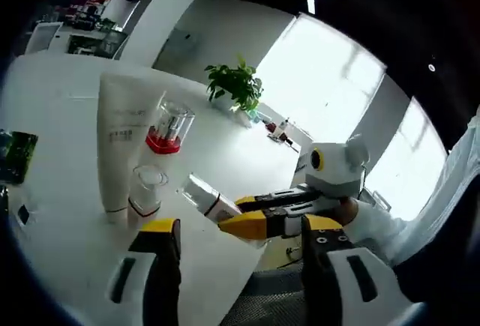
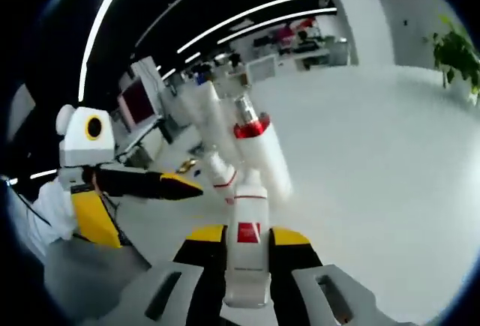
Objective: Arrange the skincare products in the storage area until every visible bottle or jar stands upright without overlapping.
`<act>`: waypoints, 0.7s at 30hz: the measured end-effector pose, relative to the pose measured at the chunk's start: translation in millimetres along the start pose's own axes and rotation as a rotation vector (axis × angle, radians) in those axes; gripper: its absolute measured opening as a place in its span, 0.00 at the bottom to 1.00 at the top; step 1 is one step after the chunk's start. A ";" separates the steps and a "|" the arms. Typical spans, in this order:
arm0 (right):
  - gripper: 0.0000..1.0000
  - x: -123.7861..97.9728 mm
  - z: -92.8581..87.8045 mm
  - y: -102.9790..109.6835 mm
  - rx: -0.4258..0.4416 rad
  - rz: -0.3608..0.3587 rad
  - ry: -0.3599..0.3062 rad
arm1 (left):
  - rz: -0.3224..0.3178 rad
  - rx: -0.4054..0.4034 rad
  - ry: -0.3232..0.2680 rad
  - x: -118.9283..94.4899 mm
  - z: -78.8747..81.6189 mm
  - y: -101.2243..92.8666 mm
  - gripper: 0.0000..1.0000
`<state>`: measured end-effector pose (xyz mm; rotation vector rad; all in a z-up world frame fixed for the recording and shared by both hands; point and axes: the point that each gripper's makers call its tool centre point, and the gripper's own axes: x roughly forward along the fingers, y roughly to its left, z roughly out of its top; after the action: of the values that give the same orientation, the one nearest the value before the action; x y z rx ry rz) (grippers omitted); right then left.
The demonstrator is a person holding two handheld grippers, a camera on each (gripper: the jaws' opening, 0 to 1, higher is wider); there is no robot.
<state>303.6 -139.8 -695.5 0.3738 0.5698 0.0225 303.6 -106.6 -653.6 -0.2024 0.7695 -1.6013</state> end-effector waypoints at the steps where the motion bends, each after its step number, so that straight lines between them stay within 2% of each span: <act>1: 0.13 -2.1 2.3 3.5 -0.003 0.005 -0.007 | 0.000 -0.035 -0.015 -0.4 1.5 -1.0 0.61; 4: 0.13 -8.1 10.1 13.0 -0.023 0.028 -0.023 | -0.017 -0.130 -0.071 -3.6 9.2 -2.5 0.58; 7: 0.13 -16.6 19.0 29.7 -0.076 0.072 -0.048 | 0.001 -0.156 -0.121 -6.6 17.9 4.1 0.51; 8: 0.13 -18.3 20.7 33.6 -0.083 0.078 -0.048 | 0.004 -0.187 -0.157 -7.7 23.1 6.4 0.49; 10: 0.13 -21.7 25.6 42.3 -0.124 0.087 -0.053 | -0.016 -0.238 -0.184 -8.5 25.7 4.6 0.45; 11: 0.13 -22.9 28.2 46.2 -0.148 0.090 -0.056 | -0.031 -0.270 -0.183 -7.5 24.0 2.3 0.43; 14: 0.13 -22.6 32.0 56.1 -0.210 0.099 -0.053 | -0.048 -0.270 -0.163 -3.3 19.1 -2.3 0.40; 15: 0.13 -21.9 30.4 54.2 -0.246 0.098 -0.042 | -0.071 -0.294 -0.182 -3.3 22.0 -6.8 0.39; 17: 0.13 -20.6 31.5 59.7 -0.262 0.103 -0.048 | -0.092 -0.332 -0.189 -3.0 23.3 -9.8 0.33; 18: 0.13 -18.9 31.9 67.4 -0.277 0.122 -0.048 | -0.097 -0.349 -0.207 -3.4 25.6 -9.0 0.31; 21: 0.13 -17.5 32.3 66.5 -0.302 0.119 -0.051 | -0.100 -0.375 -0.218 -5.0 25.8 -6.3 0.24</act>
<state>311.4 -90.9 -638.0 0.1132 0.4840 0.2103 313.5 -111.2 -628.9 -0.6841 0.8936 -1.4867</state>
